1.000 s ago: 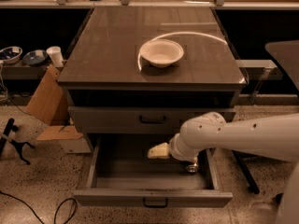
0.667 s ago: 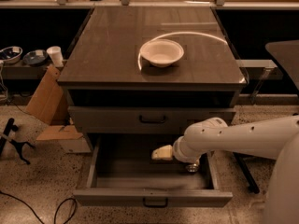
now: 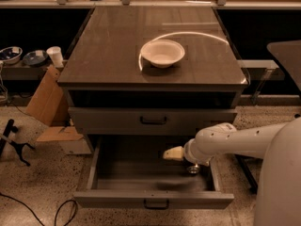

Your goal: Pick orange can from middle drawer and place on counter

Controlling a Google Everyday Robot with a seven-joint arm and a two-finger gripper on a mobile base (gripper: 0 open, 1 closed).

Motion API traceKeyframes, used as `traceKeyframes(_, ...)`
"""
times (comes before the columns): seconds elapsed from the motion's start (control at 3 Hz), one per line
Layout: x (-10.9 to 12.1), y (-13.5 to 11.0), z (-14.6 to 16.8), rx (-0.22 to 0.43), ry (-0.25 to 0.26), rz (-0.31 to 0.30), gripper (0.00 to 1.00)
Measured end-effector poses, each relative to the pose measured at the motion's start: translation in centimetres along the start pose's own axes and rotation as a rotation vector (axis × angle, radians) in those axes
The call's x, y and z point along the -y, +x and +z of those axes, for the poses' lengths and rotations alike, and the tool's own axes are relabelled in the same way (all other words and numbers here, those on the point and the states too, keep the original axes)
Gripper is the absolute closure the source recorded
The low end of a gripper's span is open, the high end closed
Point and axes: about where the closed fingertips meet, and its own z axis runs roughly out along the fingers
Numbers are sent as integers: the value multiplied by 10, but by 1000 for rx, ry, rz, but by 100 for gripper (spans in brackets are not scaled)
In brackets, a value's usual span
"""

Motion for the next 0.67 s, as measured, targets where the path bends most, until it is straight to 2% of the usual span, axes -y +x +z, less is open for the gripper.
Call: traceKeyframes(0.67,25,-12,31,19,-12,-1,0)
